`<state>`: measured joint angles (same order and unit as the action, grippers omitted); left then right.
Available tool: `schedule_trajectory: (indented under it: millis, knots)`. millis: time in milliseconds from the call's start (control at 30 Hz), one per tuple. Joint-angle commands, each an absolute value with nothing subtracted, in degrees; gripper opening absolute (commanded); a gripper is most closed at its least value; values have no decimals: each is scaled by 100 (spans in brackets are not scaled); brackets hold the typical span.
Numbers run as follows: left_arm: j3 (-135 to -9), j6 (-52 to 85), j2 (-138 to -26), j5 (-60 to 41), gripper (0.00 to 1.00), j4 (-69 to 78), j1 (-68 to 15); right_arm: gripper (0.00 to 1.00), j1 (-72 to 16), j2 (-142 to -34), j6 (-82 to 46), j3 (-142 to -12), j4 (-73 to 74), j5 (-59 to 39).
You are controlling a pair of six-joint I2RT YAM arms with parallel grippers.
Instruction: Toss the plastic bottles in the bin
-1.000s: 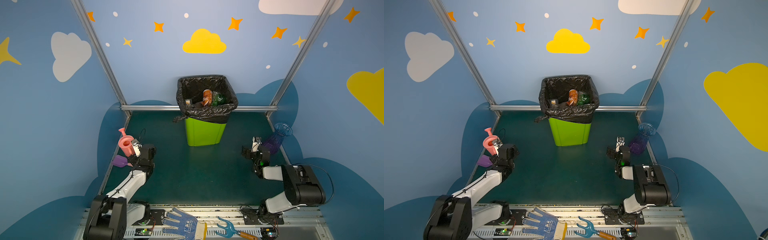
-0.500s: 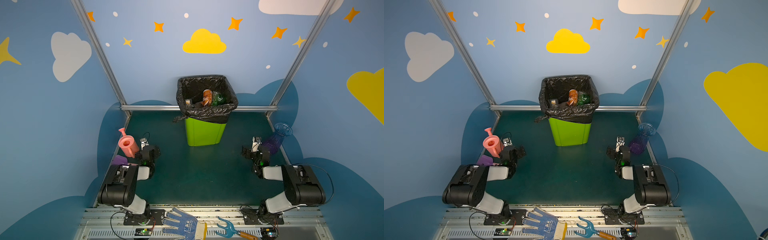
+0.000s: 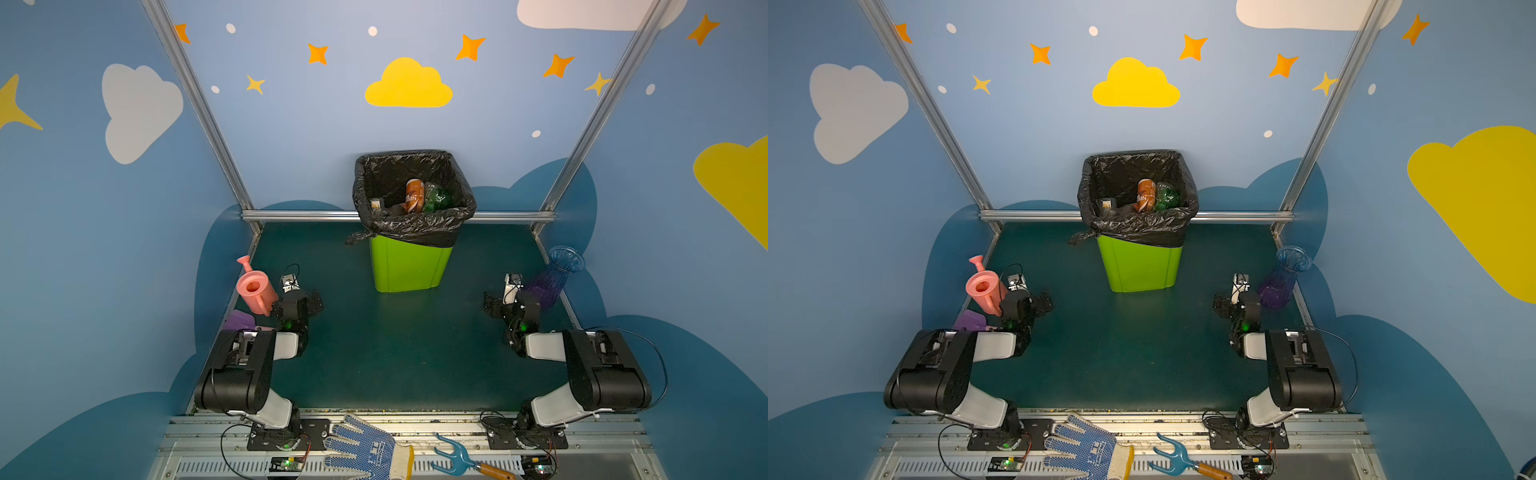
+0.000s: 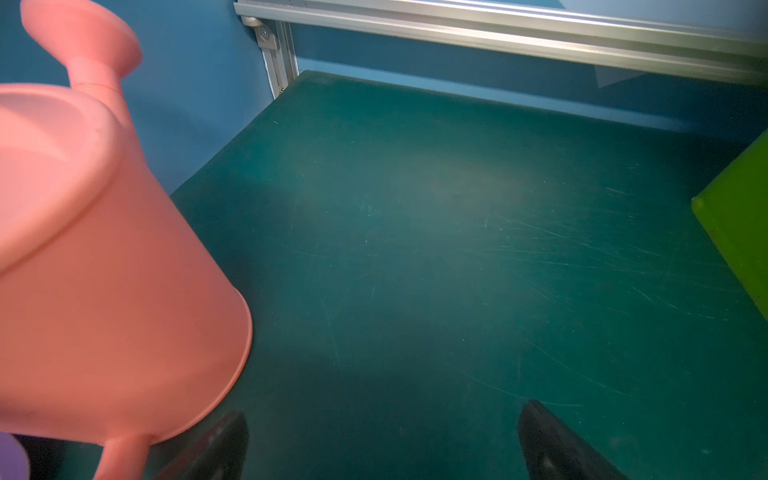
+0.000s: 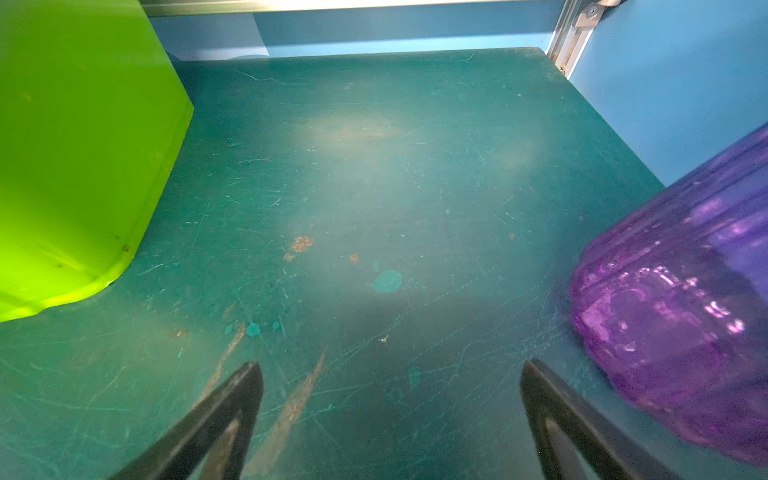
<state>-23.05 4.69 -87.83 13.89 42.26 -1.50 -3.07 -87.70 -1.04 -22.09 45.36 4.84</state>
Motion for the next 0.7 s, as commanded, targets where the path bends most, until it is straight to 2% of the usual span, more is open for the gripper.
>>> schedule_trajectory:
  millis: [0,667]
  knots:
    - [-2394,395,-8699,1345,100,4258,-132,98,-301,-8671,-70,-2286,4613,431]
    - [-2393,396,-8692,1345,100,4263,-132,98,-316,-8668,-46,-2312,4568,429]
